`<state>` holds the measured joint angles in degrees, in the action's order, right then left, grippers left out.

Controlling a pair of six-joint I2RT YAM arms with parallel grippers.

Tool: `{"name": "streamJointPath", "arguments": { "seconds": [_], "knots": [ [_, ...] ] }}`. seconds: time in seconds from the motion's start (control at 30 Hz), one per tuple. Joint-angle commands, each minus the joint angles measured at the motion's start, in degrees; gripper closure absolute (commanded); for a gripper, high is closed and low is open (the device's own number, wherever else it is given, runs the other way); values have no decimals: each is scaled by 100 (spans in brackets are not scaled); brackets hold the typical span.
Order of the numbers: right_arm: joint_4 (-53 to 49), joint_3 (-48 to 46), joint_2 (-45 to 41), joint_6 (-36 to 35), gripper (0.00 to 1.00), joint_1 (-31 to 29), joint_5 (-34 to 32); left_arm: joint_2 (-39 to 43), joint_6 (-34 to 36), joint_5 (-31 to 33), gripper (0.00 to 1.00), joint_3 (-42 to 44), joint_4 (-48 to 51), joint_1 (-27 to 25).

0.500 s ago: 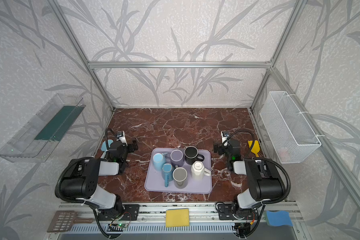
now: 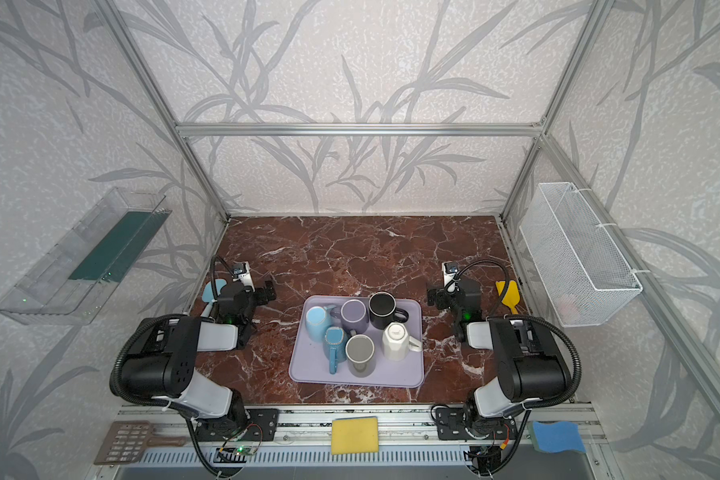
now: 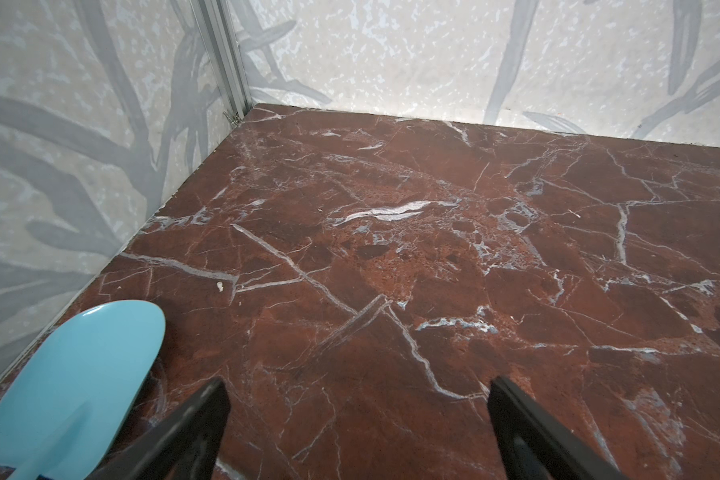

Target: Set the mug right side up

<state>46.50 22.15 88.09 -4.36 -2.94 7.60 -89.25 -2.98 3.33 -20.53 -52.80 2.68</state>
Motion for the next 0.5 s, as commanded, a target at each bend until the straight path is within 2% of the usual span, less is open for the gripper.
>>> {"name": "streamJointPath", "arguments": {
  "seconds": [0.0, 0.47],
  "knots": [
    [166, 131, 41, -21, 1, 21, 23, -53, 105, 31, 1, -91, -163, -21],
    [166, 132, 41, -26, 1, 21, 23, -52, 105, 36, 1, -92, -155, -22]
  ]
}}
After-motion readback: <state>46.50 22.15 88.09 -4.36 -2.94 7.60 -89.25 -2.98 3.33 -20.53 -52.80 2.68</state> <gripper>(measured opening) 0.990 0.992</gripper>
